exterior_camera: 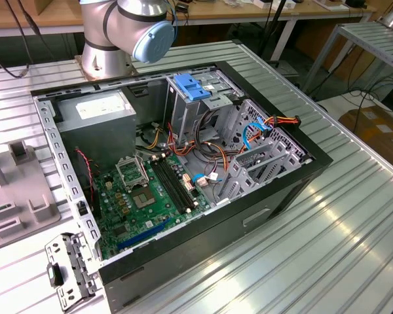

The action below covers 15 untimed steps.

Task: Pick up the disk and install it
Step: 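Pick up the disk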

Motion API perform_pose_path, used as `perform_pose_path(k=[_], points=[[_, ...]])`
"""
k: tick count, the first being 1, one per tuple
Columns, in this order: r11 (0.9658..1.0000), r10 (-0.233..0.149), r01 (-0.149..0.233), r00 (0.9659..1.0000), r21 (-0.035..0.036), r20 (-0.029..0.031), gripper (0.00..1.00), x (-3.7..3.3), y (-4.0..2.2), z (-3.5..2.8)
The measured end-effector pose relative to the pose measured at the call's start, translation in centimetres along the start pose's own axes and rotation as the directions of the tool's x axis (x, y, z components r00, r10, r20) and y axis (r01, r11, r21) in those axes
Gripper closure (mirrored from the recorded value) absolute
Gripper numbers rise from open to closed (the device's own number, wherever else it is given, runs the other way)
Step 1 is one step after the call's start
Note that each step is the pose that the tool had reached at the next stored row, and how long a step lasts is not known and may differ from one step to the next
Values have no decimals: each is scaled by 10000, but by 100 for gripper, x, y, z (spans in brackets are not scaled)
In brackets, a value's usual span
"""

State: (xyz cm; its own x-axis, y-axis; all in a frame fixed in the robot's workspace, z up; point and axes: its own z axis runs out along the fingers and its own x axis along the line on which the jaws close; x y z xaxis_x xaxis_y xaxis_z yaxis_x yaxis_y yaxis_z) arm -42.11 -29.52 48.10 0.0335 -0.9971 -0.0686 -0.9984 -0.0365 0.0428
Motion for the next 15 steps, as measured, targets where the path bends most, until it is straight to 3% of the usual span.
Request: perform_pose_path(k=[15], points=[[10000, -1, 1, 10000, -3, 3, 63, -1, -12, -22]])
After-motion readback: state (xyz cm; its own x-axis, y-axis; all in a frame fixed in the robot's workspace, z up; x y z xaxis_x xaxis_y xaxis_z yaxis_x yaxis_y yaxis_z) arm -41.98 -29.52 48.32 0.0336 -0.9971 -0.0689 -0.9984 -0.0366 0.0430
